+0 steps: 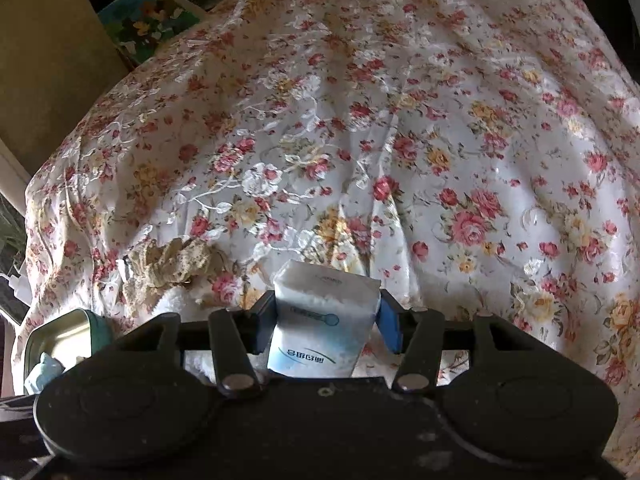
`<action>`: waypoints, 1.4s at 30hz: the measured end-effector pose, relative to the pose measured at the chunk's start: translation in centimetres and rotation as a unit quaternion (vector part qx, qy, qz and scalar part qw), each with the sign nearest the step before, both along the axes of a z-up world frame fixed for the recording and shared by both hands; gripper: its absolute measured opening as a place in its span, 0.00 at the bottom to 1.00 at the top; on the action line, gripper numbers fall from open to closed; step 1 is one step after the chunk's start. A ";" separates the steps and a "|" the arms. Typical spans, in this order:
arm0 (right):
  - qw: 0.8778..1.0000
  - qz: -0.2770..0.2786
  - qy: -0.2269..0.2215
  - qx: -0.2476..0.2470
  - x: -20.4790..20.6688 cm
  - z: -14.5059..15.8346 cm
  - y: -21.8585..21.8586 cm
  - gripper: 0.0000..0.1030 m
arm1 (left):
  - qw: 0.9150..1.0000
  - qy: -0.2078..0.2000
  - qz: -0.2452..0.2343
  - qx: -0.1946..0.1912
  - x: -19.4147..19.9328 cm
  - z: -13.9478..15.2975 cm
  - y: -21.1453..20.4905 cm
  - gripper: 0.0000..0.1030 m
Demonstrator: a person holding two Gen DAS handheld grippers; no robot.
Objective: Organize soft objects
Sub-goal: 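Grasp the yellow sponge ball with the left tool while the right tool holds the tissue pack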
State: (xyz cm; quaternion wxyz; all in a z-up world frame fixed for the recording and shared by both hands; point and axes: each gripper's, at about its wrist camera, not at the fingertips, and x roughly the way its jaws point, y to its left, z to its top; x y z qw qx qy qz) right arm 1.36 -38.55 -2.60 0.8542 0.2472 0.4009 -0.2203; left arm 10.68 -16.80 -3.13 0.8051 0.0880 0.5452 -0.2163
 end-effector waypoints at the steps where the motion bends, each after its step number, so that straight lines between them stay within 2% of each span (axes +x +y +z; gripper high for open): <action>1: 1.000 -0.001 0.000 0.003 -0.1 -0.2 -0.1 0.50 | 1.000 -0.001 0.001 0.009 0.0 -0.3 -0.3 0.73; 4: 1.000 -0.004 0.000 0.012 -0.3 -0.5 -0.5 0.50 | 0.999 -0.008 0.005 0.032 0.1 -1.2 -0.7 0.73; 10: 1.000 -0.003 -0.005 0.022 -0.6 -0.7 -0.7 0.50 | 0.999 -0.004 0.011 0.048 0.6 -2.4 -0.9 0.71; 15: 1.000 -0.002 -0.007 0.027 -0.9 -0.7 -0.7 0.50 | 0.998 0.015 0.018 0.054 0.9 -3.4 -1.0 0.70; 18: 1.000 -0.005 -0.008 0.027 -1.1 -0.7 -0.9 0.50 | 0.998 0.021 0.020 0.050 0.9 -3.6 -1.1 0.55; 20: 1.000 -0.008 -0.009 0.029 -1.2 -0.8 -1.0 0.50 | 0.998 0.028 0.021 0.043 1.0 -3.6 -1.1 0.38; 21: 0.999 -0.009 -0.010 0.029 -1.2 -0.8 -1.1 0.50 | 0.998 0.033 0.022 0.038 1.0 -3.6 -1.1 0.38; 27: 0.999 -0.020 -0.012 0.031 -1.5 -0.9 -1.5 0.50 | 0.999 0.026 0.034 0.009 1.1 -2.1 -0.3 0.34; 33: 0.999 -0.027 -0.016 0.031 -1.6 -0.9 -1.8 0.50 | 0.999 -0.014 0.025 -0.019 0.1 1.1 0.5 0.33; 34: 0.999 -0.028 -0.016 0.029 -1.7 -0.8 -1.8 0.51 | 0.999 -0.019 0.023 -0.025 -0.2 1.7 0.7 0.31; 35: 0.999 -0.029 -0.017 0.027 -1.7 -0.8 -1.7 0.51 | 0.999 -0.024 0.022 -0.033 -0.4 2.2 0.9 0.23; 36: 0.999 -0.031 -0.017 0.026 -1.8 -0.8 -1.7 0.50 | 0.999 -0.024 0.020 -0.044 -0.7 2.9 1.3 0.20; 39: 0.999 -0.034 -0.015 0.026 -1.9 -0.8 -1.7 0.51 | 0.997 -0.018 0.021 -0.068 -1.2 4.3 2.1 0.19; 42: 0.999 -0.032 -0.015 0.028 -2.1 -0.6 -1.4 0.50 | 0.998 -0.029 0.014 -0.061 -1.5 4.3 2.1 0.24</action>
